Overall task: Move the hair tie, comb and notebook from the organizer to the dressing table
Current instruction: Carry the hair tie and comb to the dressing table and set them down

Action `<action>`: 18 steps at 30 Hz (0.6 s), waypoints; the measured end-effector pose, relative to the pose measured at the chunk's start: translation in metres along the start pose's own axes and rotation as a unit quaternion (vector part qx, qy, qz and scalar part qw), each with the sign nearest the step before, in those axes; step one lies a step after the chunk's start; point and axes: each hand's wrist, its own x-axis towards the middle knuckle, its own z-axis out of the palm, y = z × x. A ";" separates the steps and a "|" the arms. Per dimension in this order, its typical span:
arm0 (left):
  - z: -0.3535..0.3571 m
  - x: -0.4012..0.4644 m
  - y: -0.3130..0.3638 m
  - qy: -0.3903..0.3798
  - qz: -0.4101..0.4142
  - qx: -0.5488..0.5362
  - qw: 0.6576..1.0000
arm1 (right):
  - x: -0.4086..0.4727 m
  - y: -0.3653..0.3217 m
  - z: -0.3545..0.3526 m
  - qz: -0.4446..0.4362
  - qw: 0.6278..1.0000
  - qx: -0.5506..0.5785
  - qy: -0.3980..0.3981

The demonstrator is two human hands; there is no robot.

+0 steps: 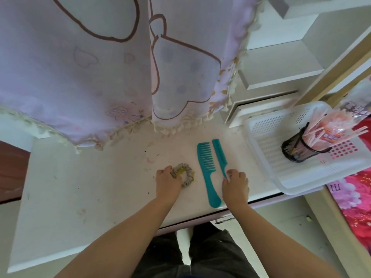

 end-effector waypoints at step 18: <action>0.051 -0.108 0.003 -0.179 0.687 0.370 0.599 | -0.228 0.087 0.006 0.221 0.959 -0.069 0.166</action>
